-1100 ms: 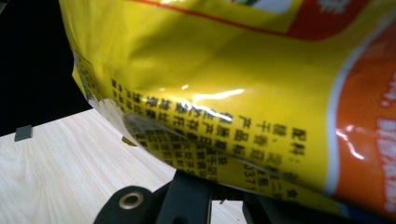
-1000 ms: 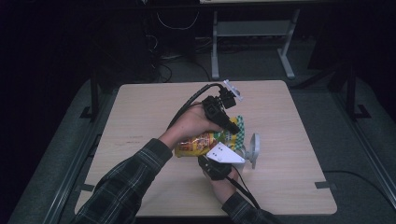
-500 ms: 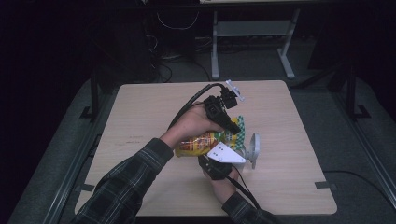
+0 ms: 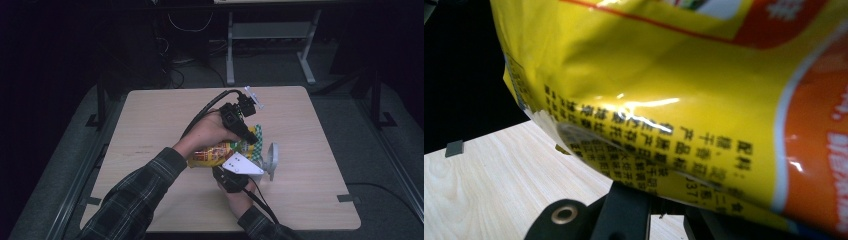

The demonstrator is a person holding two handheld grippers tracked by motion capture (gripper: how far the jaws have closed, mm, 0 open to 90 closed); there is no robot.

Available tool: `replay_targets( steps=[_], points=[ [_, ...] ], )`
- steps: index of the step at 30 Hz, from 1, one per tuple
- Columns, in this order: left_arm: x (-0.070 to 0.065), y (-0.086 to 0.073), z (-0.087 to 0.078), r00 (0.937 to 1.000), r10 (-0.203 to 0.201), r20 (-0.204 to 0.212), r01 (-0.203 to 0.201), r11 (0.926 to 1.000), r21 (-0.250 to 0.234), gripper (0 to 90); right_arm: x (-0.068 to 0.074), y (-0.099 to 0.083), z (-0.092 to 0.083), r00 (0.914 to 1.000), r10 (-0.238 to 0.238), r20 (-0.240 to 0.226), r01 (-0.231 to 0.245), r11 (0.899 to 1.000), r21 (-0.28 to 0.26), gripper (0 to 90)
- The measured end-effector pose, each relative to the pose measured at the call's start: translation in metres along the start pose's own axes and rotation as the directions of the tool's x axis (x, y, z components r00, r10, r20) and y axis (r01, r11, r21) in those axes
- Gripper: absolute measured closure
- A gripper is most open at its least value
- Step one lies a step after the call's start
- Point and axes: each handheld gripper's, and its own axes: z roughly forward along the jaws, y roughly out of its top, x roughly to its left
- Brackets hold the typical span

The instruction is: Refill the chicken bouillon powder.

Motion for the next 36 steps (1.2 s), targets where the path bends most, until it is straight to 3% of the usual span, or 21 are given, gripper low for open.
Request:
replay_targets(
  steps=[36],
  points=[
    [0.0009, 0.0004, 0.0013, 1.0, -0.004, 0.0, 0.004, 1.0, 0.006, 90.0, -0.0003, -0.0003, 0.0003, 1.0, 0.001, -0.003, -0.001, 1.0, 0.003, 90.0]
  ],
)
